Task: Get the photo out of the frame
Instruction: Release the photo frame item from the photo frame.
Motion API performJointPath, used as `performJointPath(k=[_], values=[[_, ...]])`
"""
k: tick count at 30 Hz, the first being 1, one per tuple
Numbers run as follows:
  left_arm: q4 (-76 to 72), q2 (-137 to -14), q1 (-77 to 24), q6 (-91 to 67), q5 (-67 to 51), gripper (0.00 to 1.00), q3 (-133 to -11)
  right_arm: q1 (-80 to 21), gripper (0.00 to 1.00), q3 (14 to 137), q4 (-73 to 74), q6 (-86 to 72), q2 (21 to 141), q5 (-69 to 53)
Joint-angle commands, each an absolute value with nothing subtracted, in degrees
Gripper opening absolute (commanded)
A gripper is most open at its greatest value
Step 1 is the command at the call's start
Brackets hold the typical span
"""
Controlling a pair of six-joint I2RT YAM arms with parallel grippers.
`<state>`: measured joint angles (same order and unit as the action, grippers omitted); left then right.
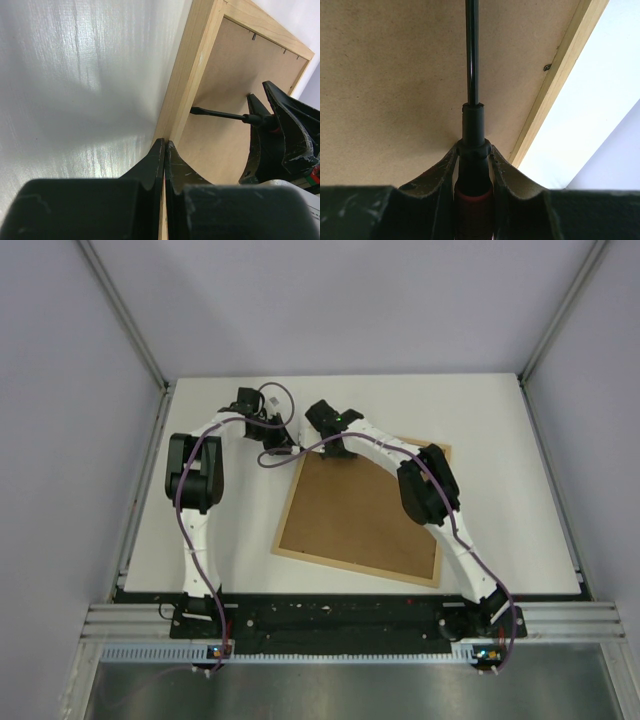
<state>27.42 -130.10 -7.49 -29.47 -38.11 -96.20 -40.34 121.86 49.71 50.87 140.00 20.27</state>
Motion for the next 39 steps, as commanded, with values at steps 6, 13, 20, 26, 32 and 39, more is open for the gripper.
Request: performJointPath(k=[6, 13, 20, 26, 32, 39], values=[[31.11, -130.17, -7.91, -28.21, -35.68, 0.00, -94.48, -40.52, 0.00, 119.97, 50.98, 51.42, 138.60, 16.88], [31.20, -129.90, -7.91, -27.95, -35.60, 0.00, -94.39, -40.34, 0.00, 119.27, 50.89, 51.33, 138.34, 16.26], [31.29, -129.90, -7.82, -27.86, -35.60, 0.00, -94.39, -40.08, 0.00, 118.04, 50.80, 51.33, 138.16, 16.09], [31.20, -129.90, -7.82, -28.04, -35.77, 0.00, -94.31, -40.25, 0.00, 119.53, 50.45, 51.33, 139.22, 16.00], [31.11, -129.99, -8.00, -28.12, -36.12, 0.00, -94.31, -41.39, 0.00, 123.39, 50.45, 51.50, 142.03, 16.52], [31.11, -130.08, -8.09, -28.04, -36.30, 0.00, -93.96, -42.27, 0.00, 129.63, 50.54, 51.07, 145.28, 16.53]])
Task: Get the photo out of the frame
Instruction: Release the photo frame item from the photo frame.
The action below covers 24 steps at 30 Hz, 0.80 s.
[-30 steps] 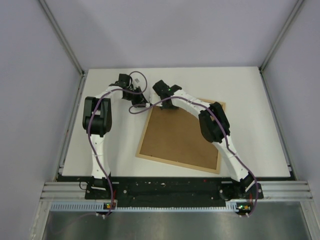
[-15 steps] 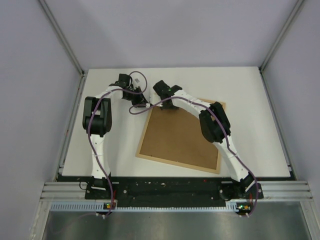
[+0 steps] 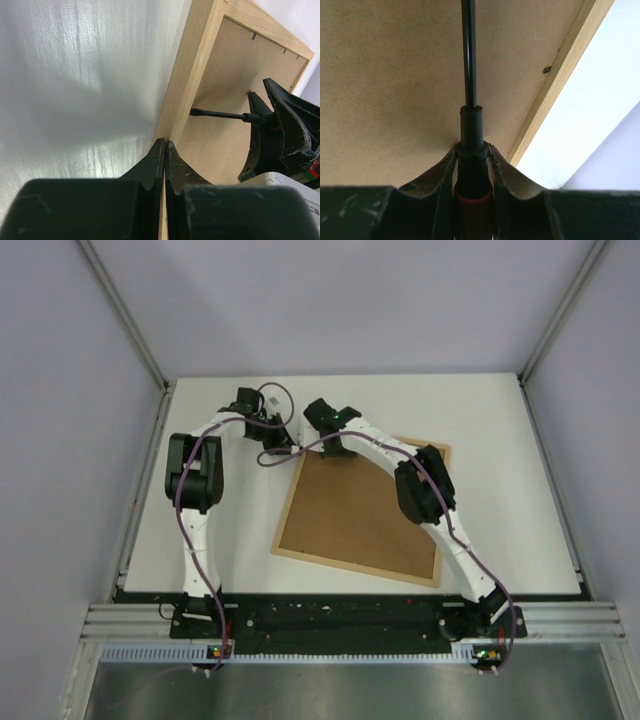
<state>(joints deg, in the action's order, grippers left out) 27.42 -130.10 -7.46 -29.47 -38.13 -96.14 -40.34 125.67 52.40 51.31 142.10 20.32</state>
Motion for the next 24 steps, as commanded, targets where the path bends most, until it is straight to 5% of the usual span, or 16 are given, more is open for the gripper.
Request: performJointPath(k=[1, 24], values=[[31.03, -130.17, -8.17, -28.04, -36.39, 0.00, -93.96, -42.45, 0.00, 130.16, 50.62, 50.80, 145.81, 16.18], [31.20, -129.64, -8.79, -28.04, -36.30, 0.00, -93.96, -48.07, 0.00, 140.45, 47.29, 51.50, 147.84, 18.37]])
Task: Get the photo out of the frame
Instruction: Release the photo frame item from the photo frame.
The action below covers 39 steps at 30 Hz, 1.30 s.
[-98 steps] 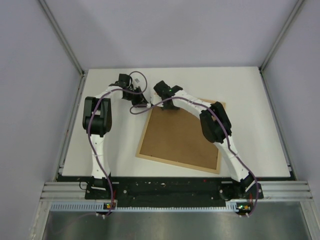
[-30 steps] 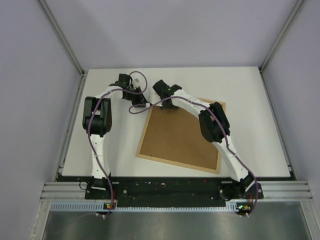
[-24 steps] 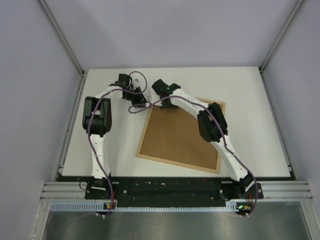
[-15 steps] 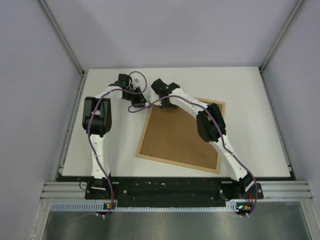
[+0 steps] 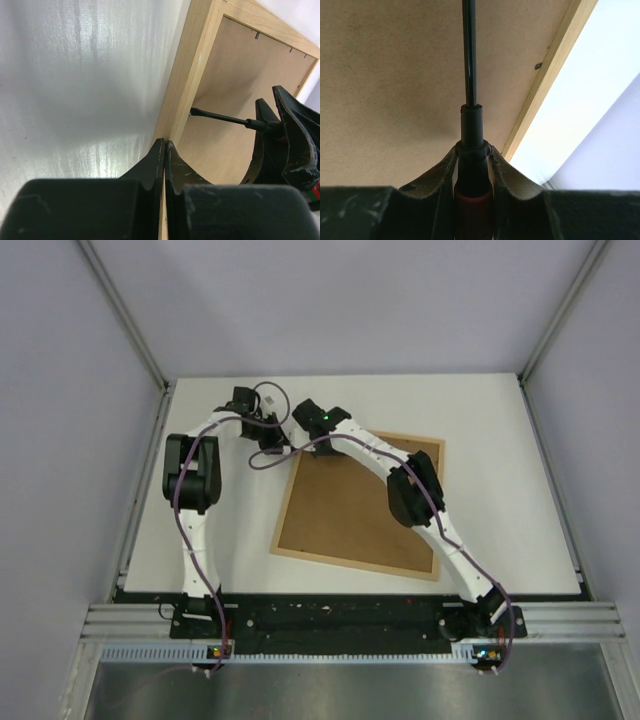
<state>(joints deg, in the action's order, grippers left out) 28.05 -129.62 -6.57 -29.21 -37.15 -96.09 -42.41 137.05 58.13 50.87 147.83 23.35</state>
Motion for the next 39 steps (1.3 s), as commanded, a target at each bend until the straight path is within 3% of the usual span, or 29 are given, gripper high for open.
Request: performJointPath(k=[1, 12, 21, 28, 29, 36, 39], values=[[31.29, -129.64, -8.79, -28.04, -36.30, 0.00, -93.96, -48.42, 0.00, 140.36, 47.20, 51.76, 147.75, 18.89], [30.85, -129.20, -9.23, -28.74, -35.77, 0.00, -93.69, -53.70, 0.00, 140.97, 45.36, 54.84, 146.78, 29.88], [30.41, -128.59, -9.67, -29.18, -35.60, 0.00, -93.25, -57.48, 0.00, 142.21, 42.72, 55.99, 145.99, 31.11], [30.41, -127.97, -8.27, -28.65, -35.60, 0.00, -94.04, -55.29, 0.00, 132.55, 41.92, 50.99, 136.51, 28.66], [30.41, -128.06, -7.91, -28.30, -35.60, 0.02, -94.39, -54.50, 0.00, 130.89, 42.01, 49.93, 134.15, 27.52], [31.46, -126.92, -6.24, -25.84, -32.61, 0.39, -100.27, -46.60, 0.00, 118.05, 42.62, 40.53, 116.30, 15.05], [32.34, -126.65, -6.24, -25.40, -31.38, 0.44, -103.79, -42.03, 0.00, 115.06, 43.68, 35.34, 110.67, 9.78]])
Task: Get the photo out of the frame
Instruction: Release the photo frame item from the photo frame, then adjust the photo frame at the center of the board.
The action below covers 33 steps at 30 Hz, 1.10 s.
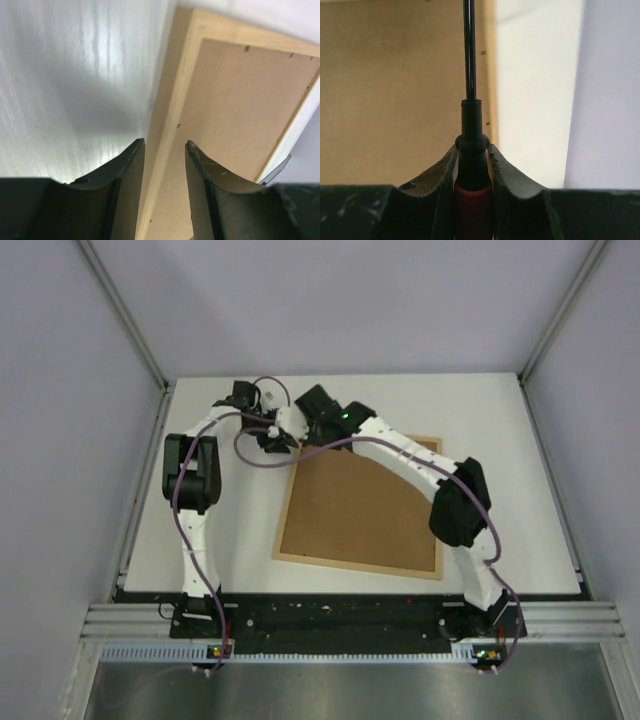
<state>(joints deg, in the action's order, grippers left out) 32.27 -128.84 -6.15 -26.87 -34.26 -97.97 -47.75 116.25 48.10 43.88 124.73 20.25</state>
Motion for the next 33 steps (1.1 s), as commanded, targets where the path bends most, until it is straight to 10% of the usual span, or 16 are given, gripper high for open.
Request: performJointPath(k=[1, 13, 33], values=[[32.95, -126.56, -6.33, -25.23, -30.94, 0.45, -104.84, -40.45, 0.00, 113.66, 43.86, 33.94, 108.31, 8.54], [43.76, -130.07, -13.53, -11.61, -13.20, 0.87, -117.59, -17.68, 0.00, 78.07, 29.54, 27.33, 86.23, -2.19], [47.29, -131.39, -19.42, -5.98, -2.20, 0.77, -112.32, -10.02, 0.00, 67.15, 24.26, 26.90, 78.84, -7.82]])
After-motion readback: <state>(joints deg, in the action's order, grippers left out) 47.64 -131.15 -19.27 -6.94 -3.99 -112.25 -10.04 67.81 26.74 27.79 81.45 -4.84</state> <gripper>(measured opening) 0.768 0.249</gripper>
